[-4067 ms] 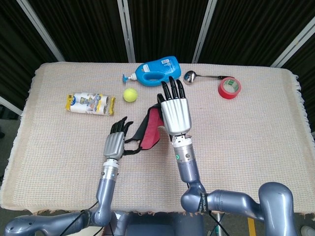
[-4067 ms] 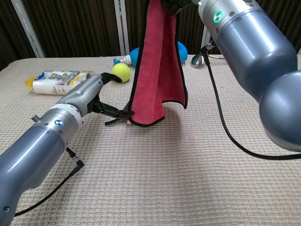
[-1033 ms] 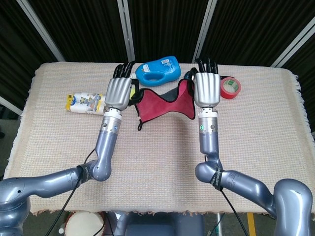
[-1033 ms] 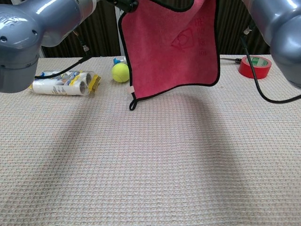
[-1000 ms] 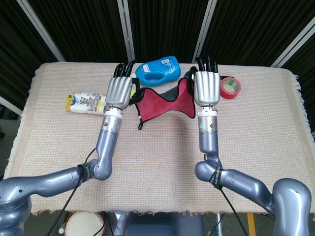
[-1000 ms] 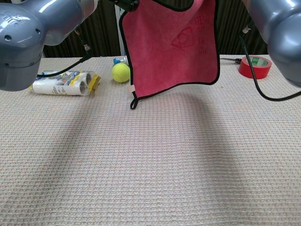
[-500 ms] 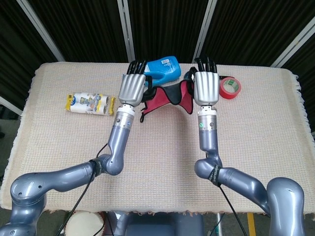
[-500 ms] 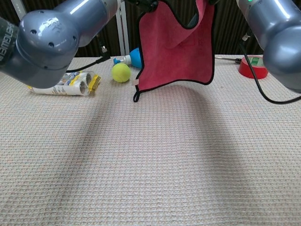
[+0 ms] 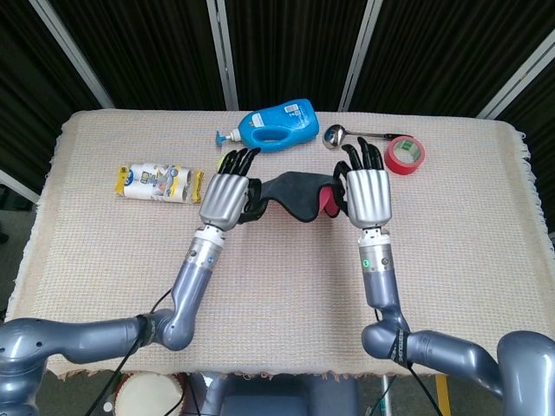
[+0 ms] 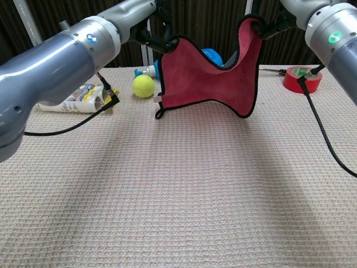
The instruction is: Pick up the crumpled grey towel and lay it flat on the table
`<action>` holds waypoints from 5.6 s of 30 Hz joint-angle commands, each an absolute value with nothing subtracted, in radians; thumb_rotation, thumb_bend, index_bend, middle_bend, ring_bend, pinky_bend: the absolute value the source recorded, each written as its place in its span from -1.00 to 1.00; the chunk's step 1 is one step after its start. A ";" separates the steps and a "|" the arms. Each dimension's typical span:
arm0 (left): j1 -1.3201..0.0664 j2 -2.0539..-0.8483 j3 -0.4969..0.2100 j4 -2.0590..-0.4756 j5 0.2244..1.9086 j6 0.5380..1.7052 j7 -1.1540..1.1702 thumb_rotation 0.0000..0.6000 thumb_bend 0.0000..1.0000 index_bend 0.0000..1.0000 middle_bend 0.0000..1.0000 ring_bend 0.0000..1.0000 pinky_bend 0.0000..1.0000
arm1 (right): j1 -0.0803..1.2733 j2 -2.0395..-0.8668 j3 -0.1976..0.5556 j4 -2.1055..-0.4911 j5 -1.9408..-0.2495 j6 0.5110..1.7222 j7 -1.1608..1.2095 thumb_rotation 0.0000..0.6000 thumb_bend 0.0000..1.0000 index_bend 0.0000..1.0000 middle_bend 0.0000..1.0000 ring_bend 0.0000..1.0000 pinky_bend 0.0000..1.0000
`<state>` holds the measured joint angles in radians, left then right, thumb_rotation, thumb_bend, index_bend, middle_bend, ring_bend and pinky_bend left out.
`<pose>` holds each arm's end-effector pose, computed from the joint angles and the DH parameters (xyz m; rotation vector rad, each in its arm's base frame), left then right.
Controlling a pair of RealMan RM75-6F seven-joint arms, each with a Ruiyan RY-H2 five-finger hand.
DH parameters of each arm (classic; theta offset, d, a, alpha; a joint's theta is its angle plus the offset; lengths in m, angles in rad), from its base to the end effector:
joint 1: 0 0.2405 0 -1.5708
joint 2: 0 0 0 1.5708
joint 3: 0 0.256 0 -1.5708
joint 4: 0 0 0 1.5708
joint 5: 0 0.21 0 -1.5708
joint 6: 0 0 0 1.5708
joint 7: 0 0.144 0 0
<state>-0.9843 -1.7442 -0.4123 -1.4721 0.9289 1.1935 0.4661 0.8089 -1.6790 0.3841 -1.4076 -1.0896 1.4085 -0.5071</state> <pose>-0.0125 0.3801 -0.0087 -1.5933 -0.9283 -1.3058 -0.0906 -0.3833 0.0464 1.3294 -0.6655 1.2181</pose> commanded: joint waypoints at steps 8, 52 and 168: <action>-0.838 -1.644 -0.262 -1.693 1.054 1.299 0.457 1.00 -0.18 0.40 -0.90 -1.00 -1.00 | 0.694 -1.603 0.281 -1.613 -1.169 1.504 -0.582 1.00 0.17 0.25 -0.48 -0.77 -0.67; -0.584 -1.648 -0.023 -1.851 1.294 1.384 0.463 1.00 -0.18 0.42 -0.89 -1.00 -1.00 | 0.421 -1.600 0.004 -1.720 -1.477 1.566 -0.569 1.00 0.17 0.25 -0.48 -0.77 -0.67; -0.196 -1.305 0.150 -1.741 1.596 1.546 0.220 1.00 -0.86 -0.99 -1.00 -1.00 -1.00 | 0.117 -1.367 -0.039 -1.771 -1.470 1.462 -0.266 1.00 0.04 -1.00 -1.00 -1.00 -0.94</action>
<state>-0.2294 -1.3179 0.1369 -1.7717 1.5657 1.5024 0.2569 0.1389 -1.3744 -0.0305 -1.7917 -1.4573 1.4365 -0.2974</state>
